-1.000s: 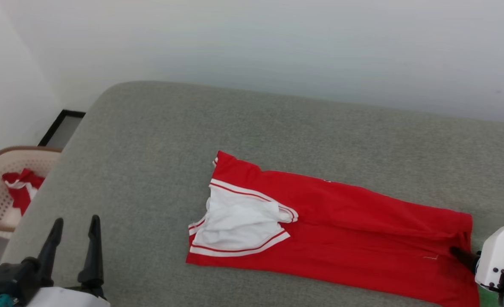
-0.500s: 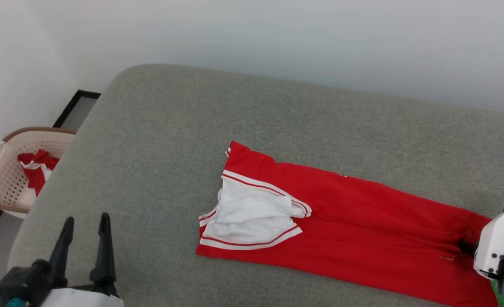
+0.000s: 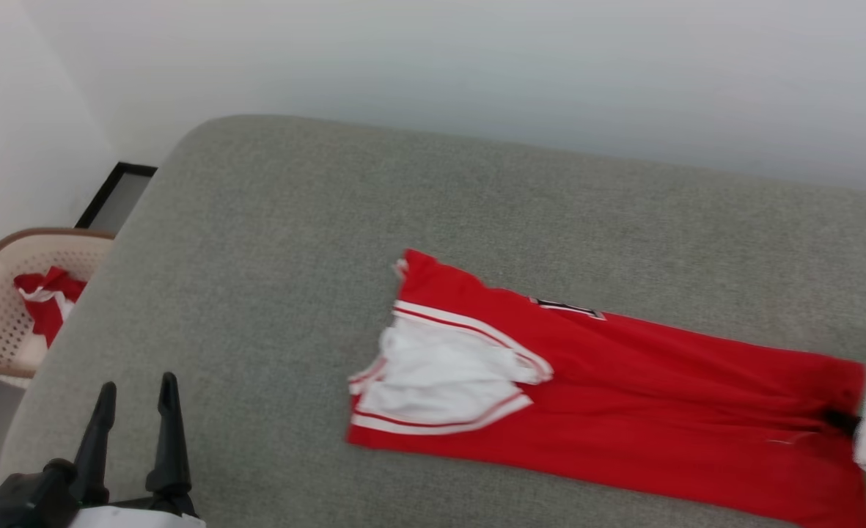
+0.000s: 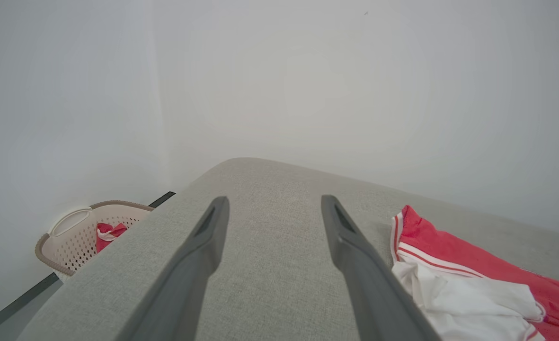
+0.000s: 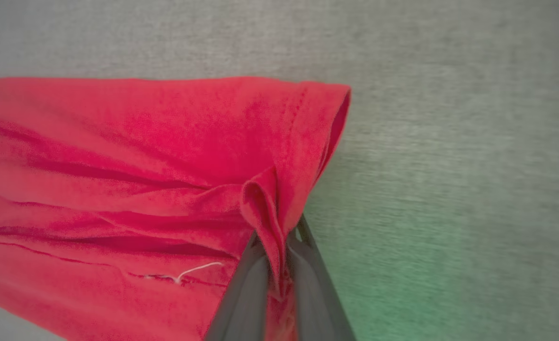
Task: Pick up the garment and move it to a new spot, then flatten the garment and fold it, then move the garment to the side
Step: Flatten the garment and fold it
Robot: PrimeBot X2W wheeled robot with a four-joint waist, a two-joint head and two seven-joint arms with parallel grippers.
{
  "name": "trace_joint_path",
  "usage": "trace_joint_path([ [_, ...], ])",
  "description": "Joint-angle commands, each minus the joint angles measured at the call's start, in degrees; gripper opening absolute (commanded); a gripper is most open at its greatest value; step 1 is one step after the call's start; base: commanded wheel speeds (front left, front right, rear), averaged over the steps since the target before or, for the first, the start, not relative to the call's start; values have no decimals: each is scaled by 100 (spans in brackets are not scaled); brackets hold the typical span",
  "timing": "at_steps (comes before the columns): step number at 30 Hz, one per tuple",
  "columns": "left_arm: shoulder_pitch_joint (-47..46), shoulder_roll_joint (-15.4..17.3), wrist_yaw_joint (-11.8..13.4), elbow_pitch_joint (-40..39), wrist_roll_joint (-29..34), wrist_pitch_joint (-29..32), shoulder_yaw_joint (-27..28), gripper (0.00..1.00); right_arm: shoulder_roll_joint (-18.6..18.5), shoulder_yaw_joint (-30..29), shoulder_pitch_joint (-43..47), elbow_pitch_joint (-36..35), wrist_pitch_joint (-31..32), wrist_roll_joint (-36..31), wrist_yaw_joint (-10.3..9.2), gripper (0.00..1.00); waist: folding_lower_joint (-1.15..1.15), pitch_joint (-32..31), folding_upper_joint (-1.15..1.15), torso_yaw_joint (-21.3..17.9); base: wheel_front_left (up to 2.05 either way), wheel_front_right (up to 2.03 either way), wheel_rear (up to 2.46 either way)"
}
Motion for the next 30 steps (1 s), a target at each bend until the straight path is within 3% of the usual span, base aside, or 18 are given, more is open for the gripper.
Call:
trace_joint_path([
  [1,33,-30,-34,0,33,2,33,100,-131,-34,81,51,-71,-1,-10,0,0,-47,0,-47,0,0,0],
  [8,107,-74,-131,38,118,2,92,100,-547,-57,-33,392,-275,-142,-9,0,0,-150,0,-159,0,0,0],
  [14,178,-84,-140,65,111,2,134,100,-599,45,-194,521,-248,-120,-9,0,0,-283,0,-259,0,0,0],
  [25,433,-66,-78,14,20,59,150,100,-232,653,-31,-1047,299,855,-7,0,0,-615,0,-415,0,0,0],
  [30,434,-91,-53,-3,46,75,84,100,70,918,-189,-1509,366,827,-7,0,0,-663,0,-334,0,0,0],
])
